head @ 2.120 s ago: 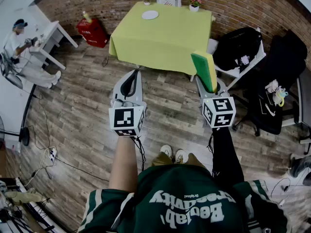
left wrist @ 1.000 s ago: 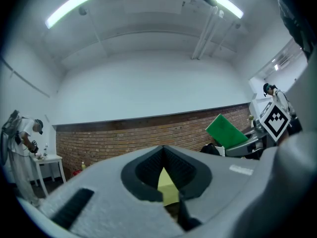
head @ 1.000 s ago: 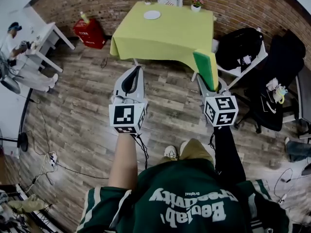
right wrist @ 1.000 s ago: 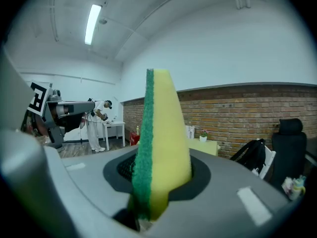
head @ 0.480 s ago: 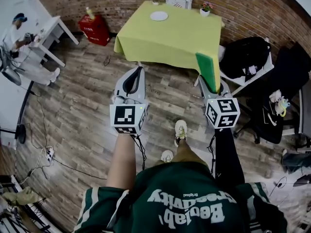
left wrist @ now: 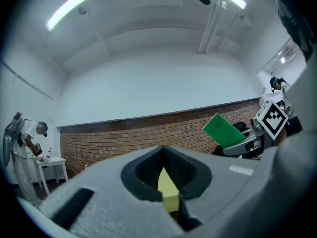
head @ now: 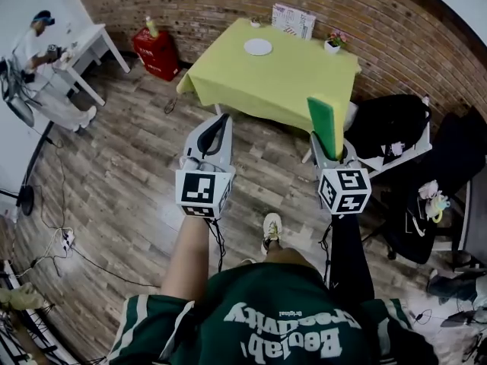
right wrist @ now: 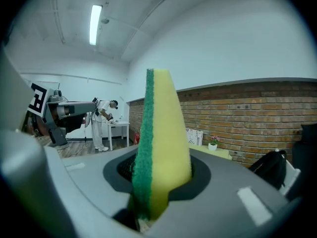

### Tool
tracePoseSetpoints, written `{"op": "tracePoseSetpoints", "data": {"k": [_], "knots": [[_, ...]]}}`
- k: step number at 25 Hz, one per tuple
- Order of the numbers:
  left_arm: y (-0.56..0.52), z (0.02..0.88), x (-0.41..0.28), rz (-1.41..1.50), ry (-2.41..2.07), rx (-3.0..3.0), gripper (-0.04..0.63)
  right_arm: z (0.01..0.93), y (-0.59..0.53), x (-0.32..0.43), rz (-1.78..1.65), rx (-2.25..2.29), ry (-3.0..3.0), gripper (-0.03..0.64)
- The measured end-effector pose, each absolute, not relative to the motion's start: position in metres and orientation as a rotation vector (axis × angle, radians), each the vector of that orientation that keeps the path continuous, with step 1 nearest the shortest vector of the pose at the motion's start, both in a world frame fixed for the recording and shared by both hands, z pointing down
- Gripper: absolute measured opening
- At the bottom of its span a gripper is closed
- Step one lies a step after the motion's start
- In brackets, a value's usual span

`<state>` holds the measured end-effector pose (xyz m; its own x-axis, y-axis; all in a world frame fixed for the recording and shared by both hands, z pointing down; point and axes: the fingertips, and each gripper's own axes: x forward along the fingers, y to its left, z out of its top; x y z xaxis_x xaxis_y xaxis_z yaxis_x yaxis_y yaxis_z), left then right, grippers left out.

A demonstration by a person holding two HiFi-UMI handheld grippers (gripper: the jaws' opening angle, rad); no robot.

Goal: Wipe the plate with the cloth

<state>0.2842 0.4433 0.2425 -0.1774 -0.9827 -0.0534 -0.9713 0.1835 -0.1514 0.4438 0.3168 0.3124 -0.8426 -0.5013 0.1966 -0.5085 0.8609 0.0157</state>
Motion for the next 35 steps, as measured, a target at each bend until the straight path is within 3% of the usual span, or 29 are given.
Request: {"op": "tracePoseSetpoints", "data": {"k": [35], "knots": [[0.263,0.237,0.211,-0.137,2.39,-1.81,0.008,0.309,0.131,0.349,0.038,0.607,-2.892,0.127]]}}
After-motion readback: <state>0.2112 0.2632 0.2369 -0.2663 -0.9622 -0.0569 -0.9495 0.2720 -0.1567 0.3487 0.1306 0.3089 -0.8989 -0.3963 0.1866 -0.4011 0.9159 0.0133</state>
